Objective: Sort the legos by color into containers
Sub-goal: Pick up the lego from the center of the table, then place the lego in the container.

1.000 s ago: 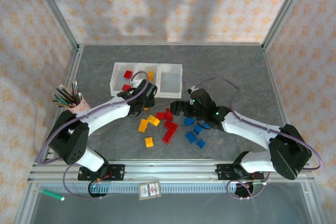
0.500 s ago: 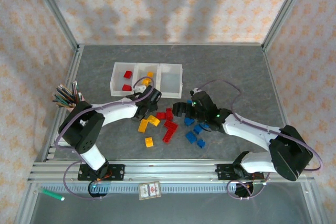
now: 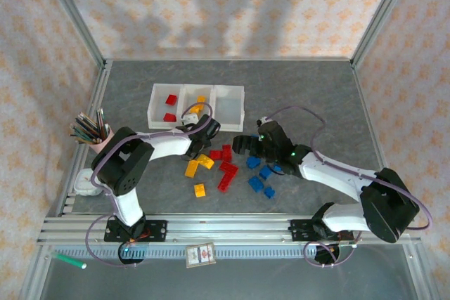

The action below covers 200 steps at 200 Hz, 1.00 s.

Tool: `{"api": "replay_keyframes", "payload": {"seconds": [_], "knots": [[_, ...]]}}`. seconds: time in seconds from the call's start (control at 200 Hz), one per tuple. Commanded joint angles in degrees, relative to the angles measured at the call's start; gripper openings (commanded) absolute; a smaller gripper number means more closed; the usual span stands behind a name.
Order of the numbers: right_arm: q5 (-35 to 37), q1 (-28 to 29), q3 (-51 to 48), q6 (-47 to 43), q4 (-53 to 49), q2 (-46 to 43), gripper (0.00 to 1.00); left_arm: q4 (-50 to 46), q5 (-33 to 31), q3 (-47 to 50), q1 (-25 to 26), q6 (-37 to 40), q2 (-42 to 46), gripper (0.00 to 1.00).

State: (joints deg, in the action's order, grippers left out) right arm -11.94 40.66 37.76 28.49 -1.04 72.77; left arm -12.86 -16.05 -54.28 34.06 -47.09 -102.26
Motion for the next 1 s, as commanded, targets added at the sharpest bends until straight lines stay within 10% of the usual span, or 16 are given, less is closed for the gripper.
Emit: {"api": "replay_keyframes", "payload": {"seconds": [0.0, 0.681, 0.996], "knots": [[1.26, -0.32, -0.94, 0.08, 0.60, -1.41, 1.00, 1.43, -3.00, 0.13, -0.74, -0.98, -0.66, 0.47], [-3.07, -1.02, 3.06, 0.42, -0.29, -2.62, 1.00, 0.20, 0.95, 9.28, -1.02, 4.44, 15.75, 0.28], [-2.76, -2.73, 5.83, 1.95, 0.97, -2.04, 1.00, -3.73, -1.53, -2.71, -4.49, 11.46, 17.31, 0.28]]}}
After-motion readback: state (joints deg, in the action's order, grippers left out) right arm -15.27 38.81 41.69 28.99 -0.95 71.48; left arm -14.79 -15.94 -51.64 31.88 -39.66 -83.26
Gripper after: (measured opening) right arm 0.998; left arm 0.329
